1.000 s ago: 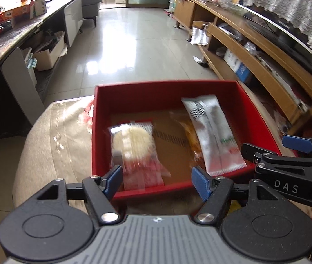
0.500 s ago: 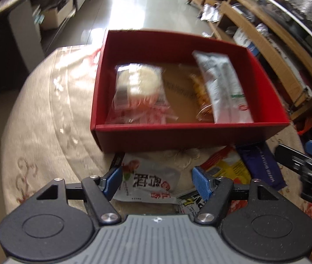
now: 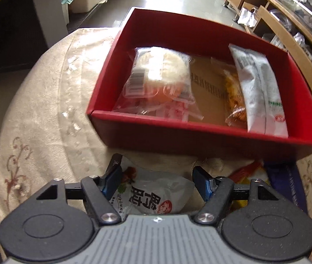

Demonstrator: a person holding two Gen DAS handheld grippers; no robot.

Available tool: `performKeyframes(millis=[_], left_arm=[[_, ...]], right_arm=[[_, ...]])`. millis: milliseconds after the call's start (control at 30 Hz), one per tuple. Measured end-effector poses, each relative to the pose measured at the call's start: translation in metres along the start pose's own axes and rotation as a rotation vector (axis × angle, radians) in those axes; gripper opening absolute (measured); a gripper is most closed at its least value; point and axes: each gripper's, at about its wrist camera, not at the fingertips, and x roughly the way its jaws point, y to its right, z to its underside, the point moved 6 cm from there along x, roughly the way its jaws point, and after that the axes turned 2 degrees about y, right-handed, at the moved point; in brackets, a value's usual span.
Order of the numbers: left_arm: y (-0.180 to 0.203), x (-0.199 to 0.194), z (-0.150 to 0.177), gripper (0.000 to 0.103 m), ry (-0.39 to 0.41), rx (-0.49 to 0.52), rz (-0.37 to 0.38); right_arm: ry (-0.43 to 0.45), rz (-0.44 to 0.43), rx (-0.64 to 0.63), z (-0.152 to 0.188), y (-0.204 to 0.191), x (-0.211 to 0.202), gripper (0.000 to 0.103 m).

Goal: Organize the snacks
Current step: 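Grasp the white duck-snack packet with left tool while right tool grasps the Kaprons wafer pack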

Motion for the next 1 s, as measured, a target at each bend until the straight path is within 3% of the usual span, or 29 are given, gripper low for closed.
performKeyframes(millis=[233,467,567,633,867,1000], left_arm=[[-0.029,-0.015,0.03,0.066,-0.066,0.119,-0.031],[-0.05,-0.039,0.051,0.066,-0.131,0.179,0.035],[-0.054,-0.047,0.066,0.066,-0.152,0.24,0.028],[-0.059,-0.048,0.068,0.066,-0.139,0.232,0.011],[-0.059,-0.048,0.049,0.066,-0.08,0.101,0.065],[-0.039,-0.042,0.032,0.067,-0.066,0.132,0.103]], right_arm=[[0.002,-0.027,-0.013,-0.002,-0.01,-0.006,0.086],[-0.043,-0.053,-0.046,0.006,-0.024,-0.005,0.086],[-0.056,-0.054,-0.059,0.007,-0.027,-0.004,0.086],[-0.056,-0.06,-0.057,0.007,-0.028,-0.005,0.086],[-0.068,-0.061,-0.061,0.008,-0.032,-0.001,0.087],[-0.08,-0.055,-0.059,0.009,-0.032,0.003,0.087]])
